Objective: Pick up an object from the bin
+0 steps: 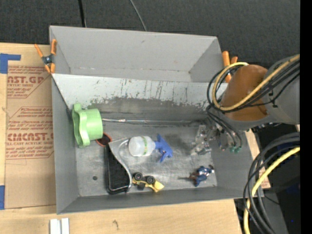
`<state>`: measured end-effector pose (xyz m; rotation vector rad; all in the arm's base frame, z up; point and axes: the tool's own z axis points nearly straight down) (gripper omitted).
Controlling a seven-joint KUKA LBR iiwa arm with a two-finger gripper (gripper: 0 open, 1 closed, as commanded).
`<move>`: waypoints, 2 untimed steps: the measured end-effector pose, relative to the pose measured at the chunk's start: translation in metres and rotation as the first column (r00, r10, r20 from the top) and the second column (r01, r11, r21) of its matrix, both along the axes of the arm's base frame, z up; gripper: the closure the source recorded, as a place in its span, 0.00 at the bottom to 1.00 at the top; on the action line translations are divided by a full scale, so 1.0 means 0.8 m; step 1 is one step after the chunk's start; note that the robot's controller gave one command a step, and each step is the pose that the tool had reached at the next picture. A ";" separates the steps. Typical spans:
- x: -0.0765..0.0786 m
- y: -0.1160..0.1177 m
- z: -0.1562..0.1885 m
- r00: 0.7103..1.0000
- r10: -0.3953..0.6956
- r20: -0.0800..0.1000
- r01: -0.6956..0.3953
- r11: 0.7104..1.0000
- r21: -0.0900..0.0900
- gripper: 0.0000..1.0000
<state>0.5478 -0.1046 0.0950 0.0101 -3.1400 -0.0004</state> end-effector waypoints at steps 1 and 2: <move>-0.019 -0.012 0.053 0.996 0.084 0.001 -0.084 0.996 0.000 1.00; -0.022 -0.016 0.078 0.961 0.276 0.004 -0.276 0.961 -0.001 1.00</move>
Offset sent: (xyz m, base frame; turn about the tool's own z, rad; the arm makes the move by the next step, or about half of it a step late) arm -0.0223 -0.0156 0.0890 0.0383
